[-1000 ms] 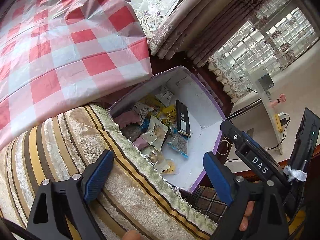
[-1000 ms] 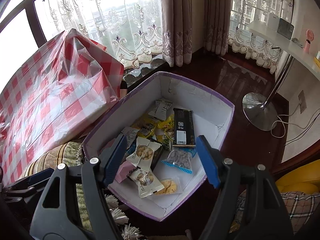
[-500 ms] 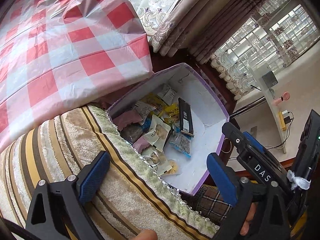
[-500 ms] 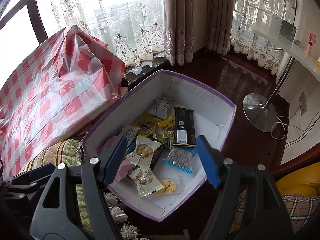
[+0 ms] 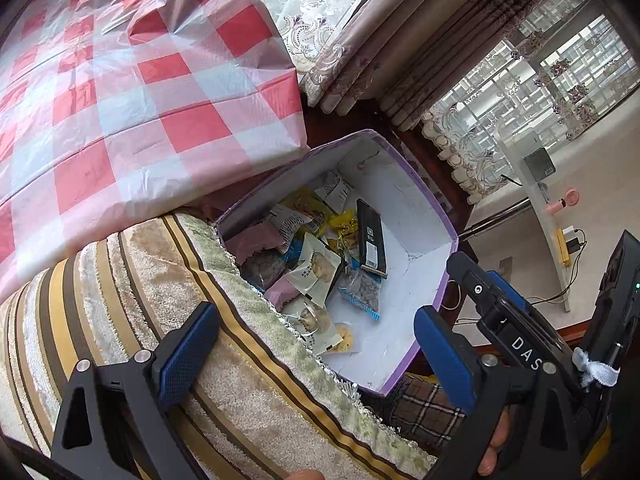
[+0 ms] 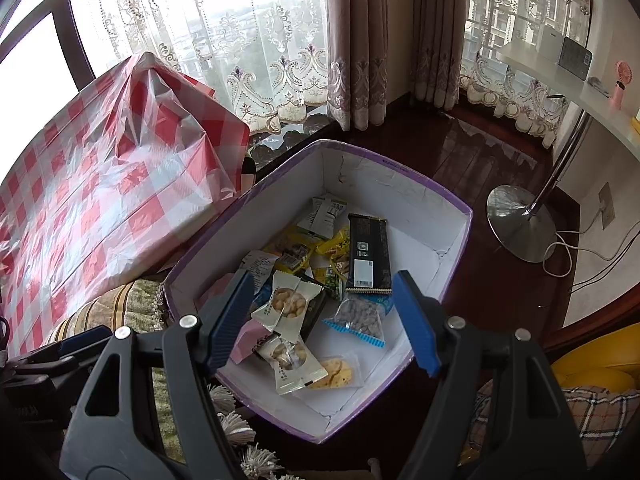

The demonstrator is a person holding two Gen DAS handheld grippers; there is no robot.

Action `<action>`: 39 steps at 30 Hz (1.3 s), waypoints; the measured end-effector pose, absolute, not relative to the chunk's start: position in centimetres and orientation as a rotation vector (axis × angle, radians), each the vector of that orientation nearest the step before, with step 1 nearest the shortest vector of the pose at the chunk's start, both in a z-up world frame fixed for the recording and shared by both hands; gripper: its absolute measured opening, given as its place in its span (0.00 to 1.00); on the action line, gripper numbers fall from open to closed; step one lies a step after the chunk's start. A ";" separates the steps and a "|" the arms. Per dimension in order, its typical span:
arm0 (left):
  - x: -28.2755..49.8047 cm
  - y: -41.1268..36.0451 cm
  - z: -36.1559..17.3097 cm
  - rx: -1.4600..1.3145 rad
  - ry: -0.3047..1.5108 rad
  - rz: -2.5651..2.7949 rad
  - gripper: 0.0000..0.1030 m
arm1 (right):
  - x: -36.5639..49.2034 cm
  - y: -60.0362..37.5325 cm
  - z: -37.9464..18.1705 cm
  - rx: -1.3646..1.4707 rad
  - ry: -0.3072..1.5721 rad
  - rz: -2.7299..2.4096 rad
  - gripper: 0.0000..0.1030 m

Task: Organize snacks

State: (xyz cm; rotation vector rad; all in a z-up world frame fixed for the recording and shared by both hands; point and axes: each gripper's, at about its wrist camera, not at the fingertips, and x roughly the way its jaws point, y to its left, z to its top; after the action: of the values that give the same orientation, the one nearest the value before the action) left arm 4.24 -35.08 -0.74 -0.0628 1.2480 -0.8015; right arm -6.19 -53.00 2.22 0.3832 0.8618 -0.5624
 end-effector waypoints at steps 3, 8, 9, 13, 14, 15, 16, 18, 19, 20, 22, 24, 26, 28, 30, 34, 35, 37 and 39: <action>4.3 -35.1 -0.7 -0.063 1.248 -0.801 0.96 | -6.0 -53.1 2.2 0.385 0.863 -0.560 0.72; 4.3 -35.1 -0.8 -0.063 1.249 -0.802 0.96 | -6.0 -53.1 2.2 0.384 0.864 -0.558 0.72; 4.3 -35.1 -0.8 -0.063 1.249 -0.802 0.96 | -6.0 -53.2 2.2 0.384 0.865 -0.556 0.72; 4.3 -35.1 -0.8 -0.062 1.249 -0.802 0.96 | -5.9 -53.2 2.1 0.388 0.867 -0.555 0.72; 4.3 -35.1 -0.8 -0.062 1.249 -0.802 0.96 | -5.9 -53.3 2.1 0.389 0.867 -0.554 0.72; 4.3 -35.1 -0.8 -0.063 1.249 -0.802 0.96 | -5.9 -53.4 2.1 0.390 0.866 -0.554 0.72; 4.3 -35.1 -0.8 -0.063 1.249 -0.802 0.96 | -5.9 -53.4 2.1 0.391 0.865 -0.554 0.72; 4.3 -35.1 -0.8 -0.063 1.249 -0.802 0.96 | -5.9 -53.4 2.1 0.392 0.866 -0.553 0.72; 4.3 -35.1 -0.8 -0.063 1.249 -0.802 0.96 | -5.9 -53.4 2.1 0.392 0.865 -0.554 0.72; 4.3 -35.1 -0.8 -0.063 1.249 -0.802 0.97 | -5.9 -53.4 2.1 0.393 0.865 -0.553 0.72; 4.3 -35.1 -0.8 -0.063 1.249 -0.802 0.97 | -5.9 -53.5 2.1 0.393 0.865 -0.553 0.72; 4.3 -35.1 -0.8 -0.063 1.249 -0.802 0.97 | -5.9 -53.5 2.1 0.395 0.865 -0.552 0.72; 4.3 -35.1 -0.8 -0.063 1.249 -0.802 0.97 | -5.9 -53.5 2.1 0.397 0.865 -0.552 0.72; 4.3 -35.1 -0.8 -0.063 1.249 -0.802 0.97 | -5.9 -53.5 2.1 0.397 0.866 -0.552 0.72; 4.3 -35.1 -0.8 -0.063 1.249 -0.802 0.97 | -5.9 -53.5 2.1 0.397 0.865 -0.553 0.72; 4.3 -35.1 -0.8 -0.064 1.249 -0.802 0.97 | -5.9 -53.5 2.1 0.398 0.866 -0.551 0.72; 4.3 -35.1 -0.8 -0.063 1.249 -0.802 0.97 | -5.9 -53.5 2.1 0.398 0.867 -0.551 0.72; 4.3 -35.1 -0.8 -0.064 1.249 -0.802 0.97 | -5.9 -53.5 2.1 0.398 0.866 -0.551 0.72; 4.3 -35.1 -0.8 -0.063 1.249 -0.802 0.97 | -5.9 -53.5 2.1 0.398 0.866 -0.551 0.72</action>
State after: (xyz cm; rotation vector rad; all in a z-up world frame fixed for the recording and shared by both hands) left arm 4.31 -35.14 -0.79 -0.0633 1.2489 -0.8016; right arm -5.93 -53.49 2.07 0.3982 0.8663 -0.5512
